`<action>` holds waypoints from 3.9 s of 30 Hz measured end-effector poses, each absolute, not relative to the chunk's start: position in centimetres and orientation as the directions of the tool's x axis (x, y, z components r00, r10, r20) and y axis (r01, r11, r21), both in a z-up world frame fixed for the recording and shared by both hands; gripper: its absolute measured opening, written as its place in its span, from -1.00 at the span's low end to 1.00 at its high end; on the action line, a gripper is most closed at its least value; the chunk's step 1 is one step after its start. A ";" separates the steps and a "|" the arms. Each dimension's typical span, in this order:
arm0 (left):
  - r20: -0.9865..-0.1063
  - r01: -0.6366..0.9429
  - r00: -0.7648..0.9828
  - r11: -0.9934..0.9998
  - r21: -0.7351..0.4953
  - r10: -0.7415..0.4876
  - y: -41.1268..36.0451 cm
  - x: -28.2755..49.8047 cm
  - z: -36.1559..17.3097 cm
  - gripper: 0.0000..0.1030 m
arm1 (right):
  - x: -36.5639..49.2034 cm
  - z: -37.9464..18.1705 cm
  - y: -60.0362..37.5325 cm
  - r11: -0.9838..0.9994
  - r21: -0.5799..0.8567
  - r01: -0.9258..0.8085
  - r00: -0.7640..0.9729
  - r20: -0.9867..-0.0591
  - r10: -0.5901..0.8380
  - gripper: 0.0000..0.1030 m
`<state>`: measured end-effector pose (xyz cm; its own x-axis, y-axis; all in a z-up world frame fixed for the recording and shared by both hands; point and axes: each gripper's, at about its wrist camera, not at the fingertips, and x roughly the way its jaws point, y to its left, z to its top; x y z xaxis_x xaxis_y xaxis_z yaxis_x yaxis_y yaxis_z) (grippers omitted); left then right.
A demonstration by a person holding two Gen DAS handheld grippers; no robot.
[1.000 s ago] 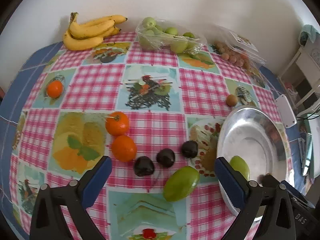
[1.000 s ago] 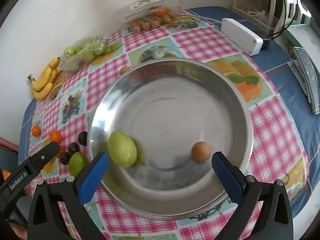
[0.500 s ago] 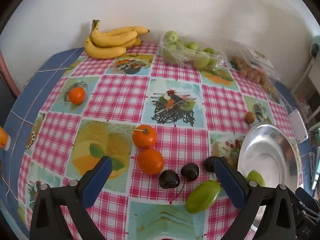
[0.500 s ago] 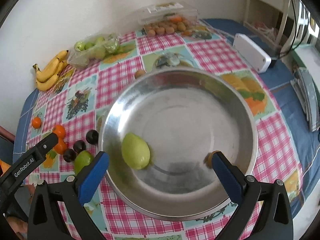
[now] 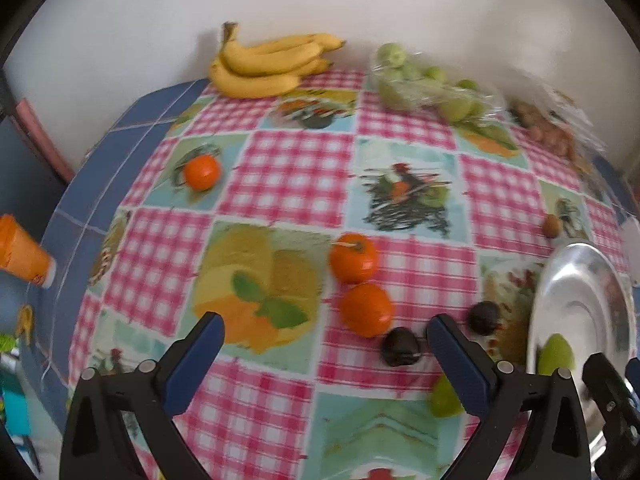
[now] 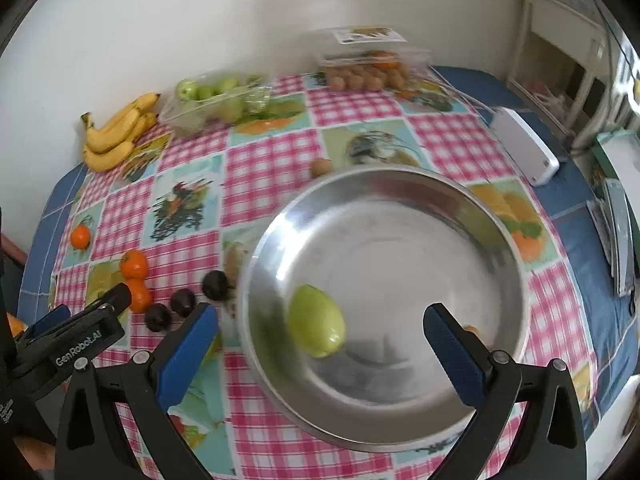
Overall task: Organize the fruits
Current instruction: 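Withdraw both tools from the bowl back toward the remaining fruits, then grasp the round green apple with the right tool while the left tool nears the black plums, then close the left tool on a black plum while the right tool holds the apple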
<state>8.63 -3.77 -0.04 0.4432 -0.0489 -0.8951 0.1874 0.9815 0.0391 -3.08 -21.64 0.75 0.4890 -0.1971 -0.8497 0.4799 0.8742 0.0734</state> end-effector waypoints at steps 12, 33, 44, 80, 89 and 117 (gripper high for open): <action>-0.906 0.080 0.421 0.997 -0.011 -0.044 -0.1 10.2 0.1 0.99 | 0.0 1.0 -18.1 0.915 0.124 0.383 0.522 -0.846 -0.104 0.99; -0.947 0.097 0.311 0.994 -0.056 -0.083 -0.1 10.1 -1.7 0.97 | 1.4 -2.1 -15.6 0.914 0.257 0.313 0.461 -0.883 0.090 0.40; -0.958 0.088 0.277 0.995 -0.054 -0.076 -0.4 10.1 -3.2 0.96 | 1.6 -3.6 -15.5 0.908 0.260 0.327 0.420 -0.901 0.107 0.25; -0.961 0.100 0.263 0.993 -0.062 -0.087 -1.1 10.0 -3.5 0.88 | 2.5 -4.9 -15.4 0.894 0.300 0.333 0.440 -0.888 0.134 -0.23; -0.953 0.122 0.253 0.982 -0.142 -0.169 -1.9 9.7 -3.4 0.78 | 1.8 -3.9 -15.6 0.888 0.321 0.330 0.454 -0.879 0.149 -0.25; -0.938 0.187 0.175 0.946 -0.266 -0.299 -4.5 9.5 -4.8 0.01 | -0.4 -1.6 -17.0 0.876 0.345 0.338 0.493 -0.858 0.147 -0.25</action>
<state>9.48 -4.50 -4.78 0.1749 -0.2987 -0.9382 0.1868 0.9456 -0.2663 -0.45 -17.02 -1.58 0.4927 0.1472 -0.8577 0.3382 0.8757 0.3446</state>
